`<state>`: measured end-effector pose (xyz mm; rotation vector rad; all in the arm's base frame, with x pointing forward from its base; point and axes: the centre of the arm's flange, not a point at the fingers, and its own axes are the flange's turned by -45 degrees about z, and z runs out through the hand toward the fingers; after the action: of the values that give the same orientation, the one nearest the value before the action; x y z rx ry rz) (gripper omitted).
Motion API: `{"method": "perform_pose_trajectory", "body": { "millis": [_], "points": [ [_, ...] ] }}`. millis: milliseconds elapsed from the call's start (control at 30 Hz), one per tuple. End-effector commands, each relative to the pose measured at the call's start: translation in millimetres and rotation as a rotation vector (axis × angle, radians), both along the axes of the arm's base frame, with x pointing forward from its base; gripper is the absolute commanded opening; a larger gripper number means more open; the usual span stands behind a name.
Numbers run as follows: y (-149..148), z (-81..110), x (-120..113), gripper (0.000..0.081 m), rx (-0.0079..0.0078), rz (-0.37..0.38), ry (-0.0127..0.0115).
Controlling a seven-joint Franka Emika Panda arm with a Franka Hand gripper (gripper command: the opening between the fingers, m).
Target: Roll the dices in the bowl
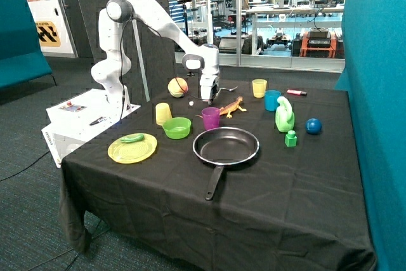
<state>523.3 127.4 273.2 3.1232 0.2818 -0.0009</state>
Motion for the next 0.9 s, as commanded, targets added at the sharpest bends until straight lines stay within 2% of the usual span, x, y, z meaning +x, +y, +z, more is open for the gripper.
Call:
{"method": "perform_pose_trajectory", "body": {
  "millis": [0, 467, 867],
  "points": [
    [-7, 3.3, -7, 0.0000, 0.0057, -0.007, -0.0001],
    [-15, 4.5, -16, 0.0000, 0.0057, -0.009, -0.0001],
    [-13, 41.7, -19, 0.0000, 0.0057, 0.021, 0.0000]
  ]
}}
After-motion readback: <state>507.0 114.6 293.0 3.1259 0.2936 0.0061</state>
